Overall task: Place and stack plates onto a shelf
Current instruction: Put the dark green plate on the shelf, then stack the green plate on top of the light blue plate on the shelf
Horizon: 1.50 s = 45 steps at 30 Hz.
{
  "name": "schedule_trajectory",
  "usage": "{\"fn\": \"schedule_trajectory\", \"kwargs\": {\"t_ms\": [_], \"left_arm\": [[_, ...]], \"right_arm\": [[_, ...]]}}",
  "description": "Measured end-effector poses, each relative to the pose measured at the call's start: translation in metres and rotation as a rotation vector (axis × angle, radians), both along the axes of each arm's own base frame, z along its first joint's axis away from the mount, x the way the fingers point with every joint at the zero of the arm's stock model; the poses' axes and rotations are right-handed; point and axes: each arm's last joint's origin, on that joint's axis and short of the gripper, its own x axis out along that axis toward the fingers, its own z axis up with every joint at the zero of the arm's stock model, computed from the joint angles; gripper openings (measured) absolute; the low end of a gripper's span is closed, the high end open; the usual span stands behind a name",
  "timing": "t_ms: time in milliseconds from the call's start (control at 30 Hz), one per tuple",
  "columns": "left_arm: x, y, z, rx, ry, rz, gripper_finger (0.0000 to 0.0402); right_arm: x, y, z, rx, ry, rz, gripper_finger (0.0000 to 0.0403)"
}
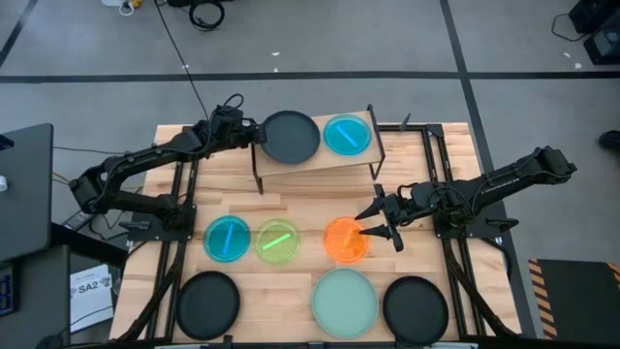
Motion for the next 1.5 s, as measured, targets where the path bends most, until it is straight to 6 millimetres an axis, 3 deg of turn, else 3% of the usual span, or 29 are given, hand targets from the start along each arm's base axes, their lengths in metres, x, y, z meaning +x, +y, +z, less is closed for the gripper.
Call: {"fn": "schedule_trajectory", "kwargs": {"t_ms": [800,1100,1500], "left_arm": [[0.003,0.003,0.004,0.040,-0.045,0.006,0.0108],[0.006,0.004,0.019,0.134,-0.161,-0.012,0.0108],[0.005,-0.016,0.044,0.303,-0.206,-0.327,0.0108]], "right_arm": [[0.000,0.000,0.000,0.000,0.000,0.000,0.0199],[0.000,0.000,0.000,0.000,0.000,0.000,0.0199],[0.000,0.000,-0.002,0.053,0.035,-0.013,0.0199]]}}
